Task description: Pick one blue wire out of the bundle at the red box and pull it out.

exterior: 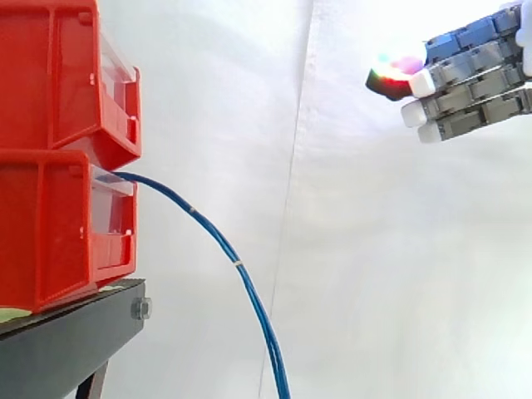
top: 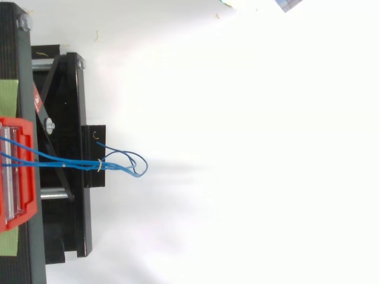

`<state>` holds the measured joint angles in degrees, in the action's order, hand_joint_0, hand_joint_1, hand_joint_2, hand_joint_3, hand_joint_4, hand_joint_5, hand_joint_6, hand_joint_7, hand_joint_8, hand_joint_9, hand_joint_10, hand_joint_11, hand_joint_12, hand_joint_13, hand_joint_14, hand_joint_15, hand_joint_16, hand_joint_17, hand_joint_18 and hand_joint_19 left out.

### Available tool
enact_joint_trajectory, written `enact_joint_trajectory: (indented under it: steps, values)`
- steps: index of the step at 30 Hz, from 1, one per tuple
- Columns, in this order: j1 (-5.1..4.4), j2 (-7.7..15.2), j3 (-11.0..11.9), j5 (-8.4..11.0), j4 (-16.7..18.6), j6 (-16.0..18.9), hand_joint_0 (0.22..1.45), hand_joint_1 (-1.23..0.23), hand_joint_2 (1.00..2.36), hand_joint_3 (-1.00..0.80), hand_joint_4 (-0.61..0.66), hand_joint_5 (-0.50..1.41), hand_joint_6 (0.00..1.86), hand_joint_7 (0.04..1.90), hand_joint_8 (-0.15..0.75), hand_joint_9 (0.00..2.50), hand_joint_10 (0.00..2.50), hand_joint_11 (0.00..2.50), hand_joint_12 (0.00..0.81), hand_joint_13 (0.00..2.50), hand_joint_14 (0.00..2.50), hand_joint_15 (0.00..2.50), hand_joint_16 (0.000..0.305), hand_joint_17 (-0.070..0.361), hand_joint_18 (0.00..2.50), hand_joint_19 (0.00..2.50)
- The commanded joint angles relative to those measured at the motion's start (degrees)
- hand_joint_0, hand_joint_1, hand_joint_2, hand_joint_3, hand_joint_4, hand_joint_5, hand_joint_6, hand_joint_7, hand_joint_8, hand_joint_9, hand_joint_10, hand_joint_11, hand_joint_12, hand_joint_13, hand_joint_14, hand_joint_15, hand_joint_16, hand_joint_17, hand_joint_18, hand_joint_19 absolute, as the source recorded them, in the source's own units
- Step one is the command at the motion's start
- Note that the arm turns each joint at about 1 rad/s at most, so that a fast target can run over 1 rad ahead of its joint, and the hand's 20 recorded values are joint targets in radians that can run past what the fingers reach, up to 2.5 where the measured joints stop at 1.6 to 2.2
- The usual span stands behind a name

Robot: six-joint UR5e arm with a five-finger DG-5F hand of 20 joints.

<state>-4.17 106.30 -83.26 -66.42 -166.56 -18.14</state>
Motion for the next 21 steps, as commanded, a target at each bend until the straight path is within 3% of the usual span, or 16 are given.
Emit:
enact_joint_trajectory:
  steps: [1,7,9,10,17,21]
  values:
    - [-0.58,1.4,-0.1,1.47,2.9,-1.7,0.51,-0.48,1.00,-0.47,0.37,-0.16,0.50,0.81,0.339,0.77,0.01,0.28,0.415,0.61,0.01,0.24,0.056,0.125,0.41,0.23]
    - [-1.37,4.4,0.0,1.56,7.5,-1.5,0.51,-0.48,1.00,-0.47,0.38,-0.16,0.50,0.81,0.340,0.78,0.01,0.28,0.414,0.61,0.01,0.24,0.055,0.124,0.42,0.22]
    - [-1.46,4.4,0.0,1.56,8.0,-1.5,0.51,-0.48,1.00,-0.47,0.38,-0.16,0.50,0.81,0.342,0.78,0.01,0.29,0.415,0.61,0.01,0.24,0.055,0.124,0.42,0.23]
    - [-2.07,4.8,0.0,1.91,9.0,-1.9,0.51,-0.48,1.00,-0.47,0.38,-0.16,0.50,0.81,0.340,0.78,0.01,0.29,0.415,0.61,0.01,0.24,0.055,0.124,0.43,0.23]
    - [-3.57,5.2,0.0,5.25,8.1,-2.5,0.52,-0.48,1.00,-0.47,0.38,-0.16,0.50,0.81,0.343,0.79,0.01,0.30,0.416,0.62,0.01,0.24,0.055,0.124,0.44,0.24]
    - [-4.18,5.9,0.0,6.13,9.1,-2.5,0.52,-0.48,1.00,-0.47,0.38,-0.16,0.50,0.81,0.341,0.79,0.01,0.29,0.415,0.62,0.01,0.25,0.055,0.124,0.44,0.24]
